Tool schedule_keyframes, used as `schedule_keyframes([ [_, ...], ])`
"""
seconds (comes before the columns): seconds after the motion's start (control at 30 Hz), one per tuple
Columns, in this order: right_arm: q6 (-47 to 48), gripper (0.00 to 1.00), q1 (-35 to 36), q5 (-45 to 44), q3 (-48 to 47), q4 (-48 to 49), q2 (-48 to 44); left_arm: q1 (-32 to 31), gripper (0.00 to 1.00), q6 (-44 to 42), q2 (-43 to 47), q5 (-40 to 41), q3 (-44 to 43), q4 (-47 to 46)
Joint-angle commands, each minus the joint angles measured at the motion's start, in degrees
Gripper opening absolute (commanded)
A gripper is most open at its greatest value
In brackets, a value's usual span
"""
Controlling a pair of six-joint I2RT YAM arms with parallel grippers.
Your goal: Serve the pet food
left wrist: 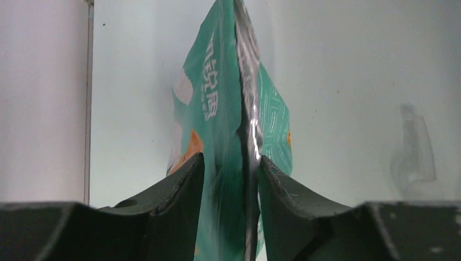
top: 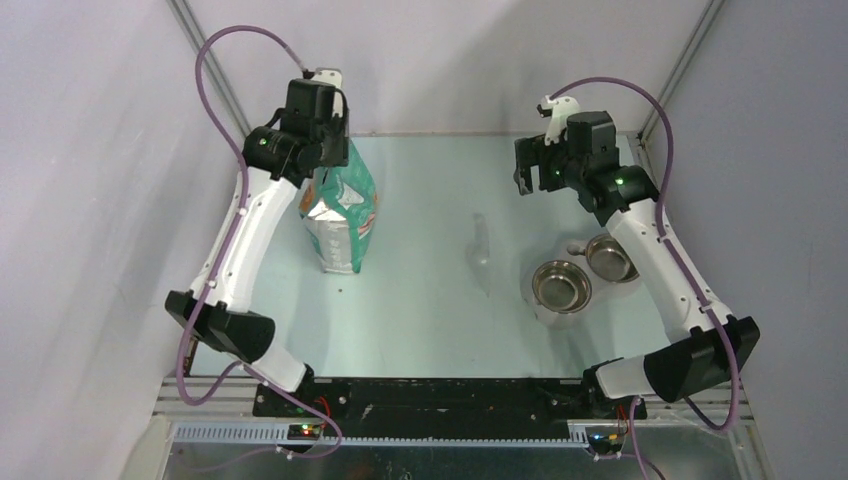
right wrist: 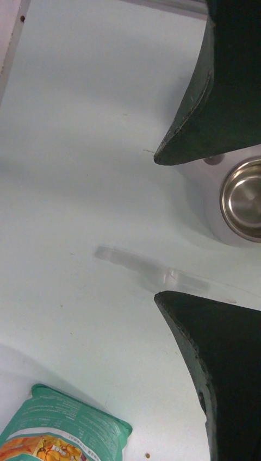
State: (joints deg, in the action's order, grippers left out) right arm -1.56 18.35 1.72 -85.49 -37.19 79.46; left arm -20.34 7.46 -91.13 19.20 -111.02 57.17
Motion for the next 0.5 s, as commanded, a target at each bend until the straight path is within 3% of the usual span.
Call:
schedule_keyframes([
  [0.0, -0.8, 0.88, 1.0, 1.1, -2.0, 2.5, 0.9, 0.0, 0.41, -1.9, 6.2, -0.5, 0.3, 2.1],
  [0.27, -2.0, 0.86, 4.6, 2.3, -3.7, 3.1, 4.7, 0.0, 0.01, -1.4, 5.0, -6.8, -0.3, 0.3],
  [0.47, -4.5, 0.85, 6.4, 6.1, -11.1, 2.6, 10.5, 0.0, 0.0, 0.4, 0.1, -18.0, -4.5, -2.7],
])
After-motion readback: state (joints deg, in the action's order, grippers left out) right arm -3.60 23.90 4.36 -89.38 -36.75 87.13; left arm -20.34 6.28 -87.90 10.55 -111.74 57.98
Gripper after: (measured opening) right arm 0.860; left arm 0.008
